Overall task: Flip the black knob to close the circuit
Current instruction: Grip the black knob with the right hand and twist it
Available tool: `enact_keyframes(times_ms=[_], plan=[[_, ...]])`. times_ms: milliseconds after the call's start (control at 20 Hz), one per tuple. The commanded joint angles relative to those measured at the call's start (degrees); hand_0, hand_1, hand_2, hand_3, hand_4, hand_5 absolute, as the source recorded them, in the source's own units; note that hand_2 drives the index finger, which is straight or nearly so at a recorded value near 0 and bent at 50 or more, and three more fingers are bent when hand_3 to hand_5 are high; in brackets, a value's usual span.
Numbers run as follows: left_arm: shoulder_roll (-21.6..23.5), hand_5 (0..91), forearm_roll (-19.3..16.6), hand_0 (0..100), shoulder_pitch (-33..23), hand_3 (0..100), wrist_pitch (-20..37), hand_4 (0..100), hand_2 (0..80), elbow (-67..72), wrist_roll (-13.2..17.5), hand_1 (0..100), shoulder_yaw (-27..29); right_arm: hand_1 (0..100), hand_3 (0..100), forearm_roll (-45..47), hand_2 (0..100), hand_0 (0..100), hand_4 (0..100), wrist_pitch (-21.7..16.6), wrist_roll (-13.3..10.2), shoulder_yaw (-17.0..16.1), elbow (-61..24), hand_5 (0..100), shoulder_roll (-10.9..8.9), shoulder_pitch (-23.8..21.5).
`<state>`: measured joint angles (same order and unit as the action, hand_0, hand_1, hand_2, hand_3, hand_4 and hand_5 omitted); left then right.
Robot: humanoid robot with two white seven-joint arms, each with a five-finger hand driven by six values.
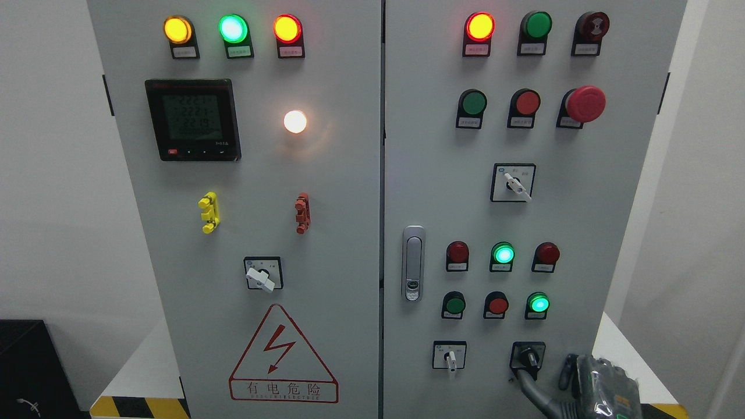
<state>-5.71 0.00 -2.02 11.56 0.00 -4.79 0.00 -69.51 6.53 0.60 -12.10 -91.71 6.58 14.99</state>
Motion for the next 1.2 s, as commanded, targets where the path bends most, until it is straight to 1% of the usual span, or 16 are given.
enact_keyframes(times_ms=[0,1150], plan=[[0.0,0.0,-1.14,12,0.0,0,-0.05,0,0.0,1.23,0.04,56,-1.23,24,94,0.26,78,0,79,0.06,-0.08,-0.82,0.57,85,-0.08,0.22],[0.0,0.0,-1.14,12,0.0,0,-0.05,0,0.0,1.23,0.04,56,-1.14,24,94,0.96,77,0,78,0.06,0.1,-2.41,0.65,85,-0.6,0.83]])
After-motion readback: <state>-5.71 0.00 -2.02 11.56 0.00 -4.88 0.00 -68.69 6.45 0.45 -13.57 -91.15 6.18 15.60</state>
